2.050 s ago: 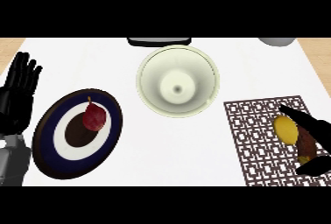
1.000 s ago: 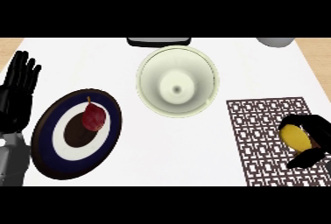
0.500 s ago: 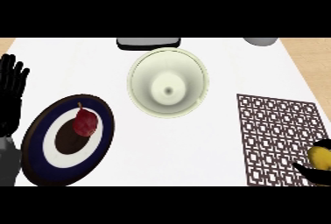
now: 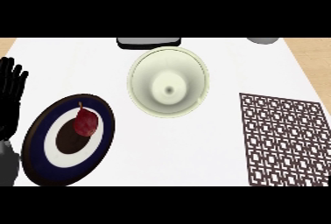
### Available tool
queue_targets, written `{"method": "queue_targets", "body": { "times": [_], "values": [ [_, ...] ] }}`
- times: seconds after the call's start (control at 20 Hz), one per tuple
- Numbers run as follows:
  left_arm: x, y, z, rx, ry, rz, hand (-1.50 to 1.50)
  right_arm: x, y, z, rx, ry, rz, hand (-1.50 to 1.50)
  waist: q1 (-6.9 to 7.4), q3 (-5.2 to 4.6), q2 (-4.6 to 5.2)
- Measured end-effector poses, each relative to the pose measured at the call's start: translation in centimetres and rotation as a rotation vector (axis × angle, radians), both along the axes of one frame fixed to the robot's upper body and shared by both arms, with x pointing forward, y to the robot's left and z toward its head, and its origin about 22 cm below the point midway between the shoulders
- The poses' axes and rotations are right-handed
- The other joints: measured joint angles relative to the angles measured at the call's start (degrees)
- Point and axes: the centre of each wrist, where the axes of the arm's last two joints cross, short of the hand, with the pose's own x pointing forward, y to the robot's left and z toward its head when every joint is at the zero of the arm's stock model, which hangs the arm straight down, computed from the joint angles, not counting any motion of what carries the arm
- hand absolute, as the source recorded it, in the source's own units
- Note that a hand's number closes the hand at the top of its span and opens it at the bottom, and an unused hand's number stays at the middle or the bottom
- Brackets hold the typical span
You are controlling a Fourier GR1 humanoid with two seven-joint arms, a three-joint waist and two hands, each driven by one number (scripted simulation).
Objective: Pick the lemon from the placemat and place it in the bowl
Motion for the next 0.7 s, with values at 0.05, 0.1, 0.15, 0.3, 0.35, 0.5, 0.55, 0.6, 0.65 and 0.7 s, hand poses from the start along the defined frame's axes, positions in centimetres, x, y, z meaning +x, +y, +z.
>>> {"method": "queue_targets", "body": {
  "times": [0.05,0.1,0.15,0.3,0.35,0.5,0.55,0.6,0.65,0.7],
  "values": [
    [-0.2,0.0,-0.2,-0.001,0.003,-0.003,0.00,-0.6,0.8,1.1,-0.007,-0.025,-0.002,1.50,0.03,0.02,-0.01],
    [-0.2,0.1,-0.2,-0.004,0.002,-0.007,0.00,-1.0,1.7,2.4,-0.002,-0.052,0.006,1.50,0.21,0.06,0.05],
    [-0.2,-0.1,-0.1,-0.005,-0.004,-0.009,0.00,-1.4,2.7,3.6,0.008,-0.083,0.022,1.50,0.26,0.08,0.05],
    [0.2,-0.4,0.1,-0.001,-0.009,-0.017,0.00,-2.3,5.7,7.6,0.012,-0.186,0.069,1.50,0.74,0.16,0.23],
    [0.2,-0.5,0.2,-0.002,-0.009,-0.023,0.00,-2.5,6.5,9.0,0.008,-0.216,0.082,1.50,1.10,0.17,0.29],
    [0.8,-0.9,0.1,-0.004,-0.011,-0.034,0.00,-1.6,7.5,10.5,0.016,-0.260,0.108,1.50,1.60,0.17,0.48],
    [0.9,-1.0,-0.1,-0.003,-0.012,-0.037,0.00,-1.1,7.9,10.8,0.024,-0.270,0.118,1.50,1.81,0.17,0.53],
    [0.9,-1.1,-0.1,-0.005,-0.013,-0.042,0.00,-0.6,8.3,11.1,0.039,-0.288,0.127,1.50,2.06,0.17,0.52],
    [1.0,-1.2,0.0,-0.006,-0.014,-0.044,0.00,-0.2,8.8,11.4,0.051,-0.306,0.137,1.50,2.20,0.16,0.50],
    [1.2,-1.3,0.1,-0.005,-0.014,-0.049,0.00,0.4,9.4,11.7,0.076,-0.330,0.148,1.50,2.48,0.16,0.53]
  ]
}}
